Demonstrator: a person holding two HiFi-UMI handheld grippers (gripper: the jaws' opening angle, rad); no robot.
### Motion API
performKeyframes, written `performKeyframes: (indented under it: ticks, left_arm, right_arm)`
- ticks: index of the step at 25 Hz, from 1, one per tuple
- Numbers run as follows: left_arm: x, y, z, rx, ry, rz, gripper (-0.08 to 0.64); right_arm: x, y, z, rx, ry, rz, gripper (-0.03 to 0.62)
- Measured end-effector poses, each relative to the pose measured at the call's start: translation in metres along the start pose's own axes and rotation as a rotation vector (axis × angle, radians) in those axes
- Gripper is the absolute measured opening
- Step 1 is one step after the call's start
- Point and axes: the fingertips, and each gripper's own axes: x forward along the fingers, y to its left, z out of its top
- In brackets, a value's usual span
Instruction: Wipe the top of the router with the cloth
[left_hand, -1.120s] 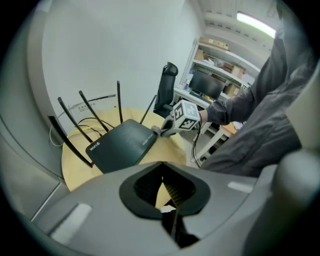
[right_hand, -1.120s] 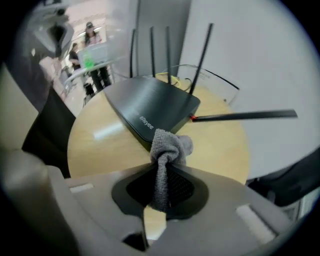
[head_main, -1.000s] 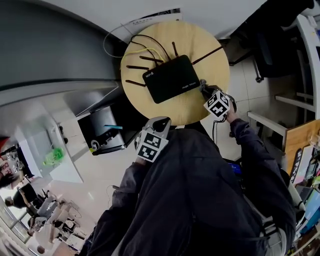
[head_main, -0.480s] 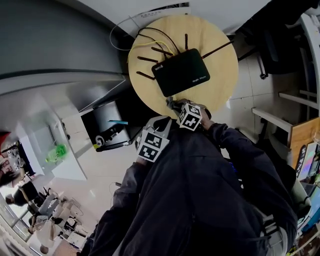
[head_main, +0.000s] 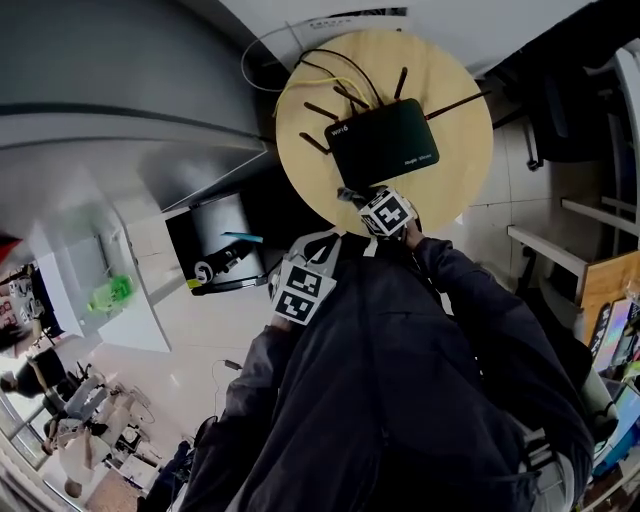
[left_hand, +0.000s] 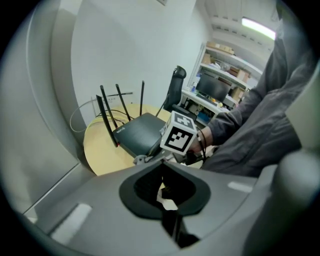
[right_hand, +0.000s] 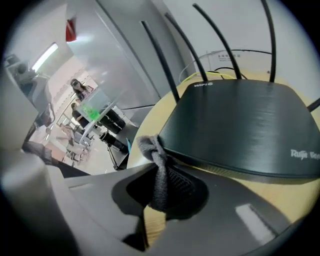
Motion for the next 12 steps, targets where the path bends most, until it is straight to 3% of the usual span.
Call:
performKeyframes:
  ticks: [12]
  left_arm:
    - [0.016,-0.007,0.018,0.016,0.015,-0.021,0.000]
  right_arm:
    - [-0.026,-0.048,-0.011,0.146,-0.049,-0.019,0.035]
